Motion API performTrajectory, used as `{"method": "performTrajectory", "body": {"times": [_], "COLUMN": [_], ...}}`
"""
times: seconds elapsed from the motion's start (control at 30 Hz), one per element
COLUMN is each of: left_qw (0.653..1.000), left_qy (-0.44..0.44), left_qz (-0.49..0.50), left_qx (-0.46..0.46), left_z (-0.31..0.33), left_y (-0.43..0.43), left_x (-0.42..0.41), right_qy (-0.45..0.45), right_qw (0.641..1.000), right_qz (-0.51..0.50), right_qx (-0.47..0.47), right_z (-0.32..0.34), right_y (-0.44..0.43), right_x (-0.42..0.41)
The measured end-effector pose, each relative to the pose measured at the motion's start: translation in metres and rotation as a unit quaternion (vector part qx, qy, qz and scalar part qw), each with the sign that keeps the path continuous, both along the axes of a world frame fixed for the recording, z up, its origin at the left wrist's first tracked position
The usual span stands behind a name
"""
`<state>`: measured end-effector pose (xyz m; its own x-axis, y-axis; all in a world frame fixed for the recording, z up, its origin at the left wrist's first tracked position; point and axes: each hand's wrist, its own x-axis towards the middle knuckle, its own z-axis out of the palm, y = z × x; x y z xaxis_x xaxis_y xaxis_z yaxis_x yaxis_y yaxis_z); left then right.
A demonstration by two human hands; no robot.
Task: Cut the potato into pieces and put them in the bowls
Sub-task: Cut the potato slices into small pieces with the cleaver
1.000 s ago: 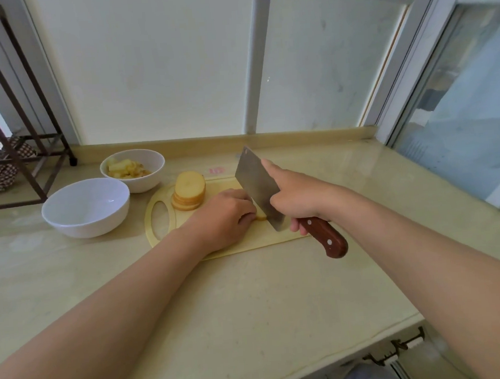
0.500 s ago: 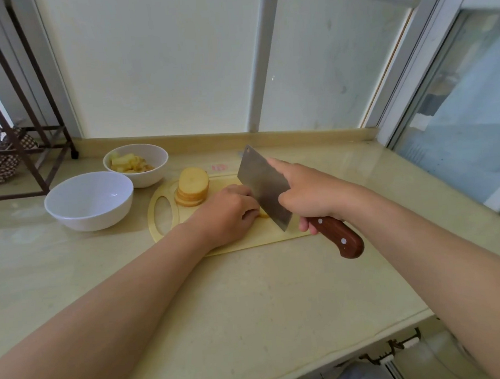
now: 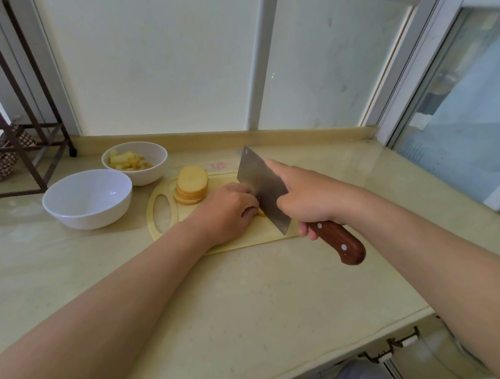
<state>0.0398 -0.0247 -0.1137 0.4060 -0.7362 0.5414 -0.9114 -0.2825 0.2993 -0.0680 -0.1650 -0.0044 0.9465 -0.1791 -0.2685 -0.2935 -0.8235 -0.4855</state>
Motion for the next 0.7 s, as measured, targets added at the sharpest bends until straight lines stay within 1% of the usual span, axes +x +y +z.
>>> {"method": "performTrajectory", "body": {"times": [0.3,0.53,0.63,0.7], "left_qw": [1.000,1.000,1.000,1.000], "left_qy": [0.003,0.003,0.004,0.006], "left_qz": [0.000,0.001,0.000,0.004], "left_qx": [0.009,0.010,0.011,0.015], "left_z": [0.000,-0.001,-0.002,-0.003], "left_y": [0.001,0.000,-0.001,-0.002], "left_x": [0.000,0.002,0.004,0.004], "right_qy": [0.024,0.047,0.039,0.028], "right_qw": [1.000,0.998,0.998,0.999], "right_qz": [-0.001,0.002,-0.003,-0.010], "right_qx": [-0.008,-0.033,-0.043,-0.032], "right_z": [-0.001,-0.001,-0.007,-0.009], "right_y": [0.001,0.007,0.012,0.014], "right_x": [-0.003,0.000,0.011,0.019]}}
